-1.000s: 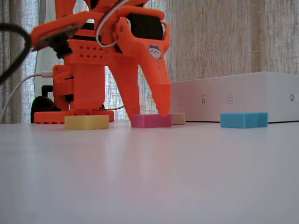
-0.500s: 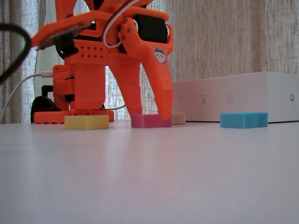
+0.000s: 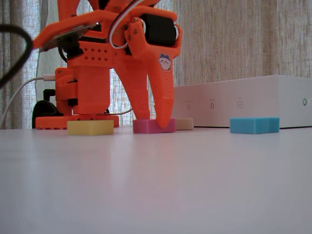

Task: Grasp the pink cuboid and put it in the bin.

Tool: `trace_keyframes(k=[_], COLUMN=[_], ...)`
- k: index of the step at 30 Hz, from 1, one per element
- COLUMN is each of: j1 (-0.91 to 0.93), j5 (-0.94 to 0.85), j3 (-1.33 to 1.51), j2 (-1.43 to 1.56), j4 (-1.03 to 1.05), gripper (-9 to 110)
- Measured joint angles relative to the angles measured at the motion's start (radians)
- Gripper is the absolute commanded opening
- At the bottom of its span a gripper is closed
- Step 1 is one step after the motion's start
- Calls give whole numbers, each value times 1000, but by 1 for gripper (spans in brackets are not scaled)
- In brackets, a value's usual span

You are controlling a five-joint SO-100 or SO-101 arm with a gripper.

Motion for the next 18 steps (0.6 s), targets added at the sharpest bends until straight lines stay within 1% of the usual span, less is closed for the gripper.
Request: trace_keyframes(k=[6, 9, 13, 18], j1=[0, 3, 41, 25], j5=[-6, -25, -54, -74], j3=[0, 5, 2, -77], j2=[17, 74, 212, 413], j4=[0, 0, 0, 29], gripper=[-8, -8, -8, -8])
